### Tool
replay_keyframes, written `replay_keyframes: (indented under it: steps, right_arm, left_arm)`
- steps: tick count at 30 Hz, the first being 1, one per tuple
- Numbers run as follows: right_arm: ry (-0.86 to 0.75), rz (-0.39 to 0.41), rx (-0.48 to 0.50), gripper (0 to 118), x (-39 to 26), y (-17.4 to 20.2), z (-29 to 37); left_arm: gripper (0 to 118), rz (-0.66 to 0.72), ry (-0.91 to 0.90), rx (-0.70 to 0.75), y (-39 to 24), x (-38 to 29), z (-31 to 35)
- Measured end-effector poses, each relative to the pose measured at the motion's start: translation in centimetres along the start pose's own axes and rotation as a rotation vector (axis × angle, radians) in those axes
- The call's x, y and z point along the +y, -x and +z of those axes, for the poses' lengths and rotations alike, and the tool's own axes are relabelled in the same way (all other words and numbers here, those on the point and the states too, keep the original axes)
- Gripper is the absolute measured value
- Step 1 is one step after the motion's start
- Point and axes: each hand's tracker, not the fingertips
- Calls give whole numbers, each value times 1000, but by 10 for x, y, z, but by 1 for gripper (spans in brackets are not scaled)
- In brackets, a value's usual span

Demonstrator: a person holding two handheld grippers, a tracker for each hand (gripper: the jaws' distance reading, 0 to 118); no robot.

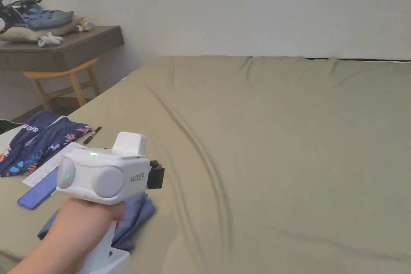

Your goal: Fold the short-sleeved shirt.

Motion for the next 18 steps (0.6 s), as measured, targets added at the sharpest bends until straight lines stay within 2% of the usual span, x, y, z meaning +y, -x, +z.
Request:
replay_keyframes:
  steps: [1,4,7,12,15,18]
  right_arm:
    - [-20,10,-38,0,2,-1,2]
    - [-80,-3,-122,0,8,3,15]
    - [-157,69,-208,0,11,12,32]
    - [-311,110,-366,0,13,35,50]
    - [-382,216,-456,0,9,53,55]
    - [-470,405,-550,0,-1,74,63]
  left_arm:
    - [0,13,-66,-43,-20,-4,12]
    - [0,26,-157,-83,-74,-7,38]
    - [0,5,-287,-99,-116,-8,58]
    - [0,54,-386,-135,-166,-5,83]
    - [0,49,-477,-146,-185,-7,101]
    - [0,39,-584,-159,-194,-20,120]
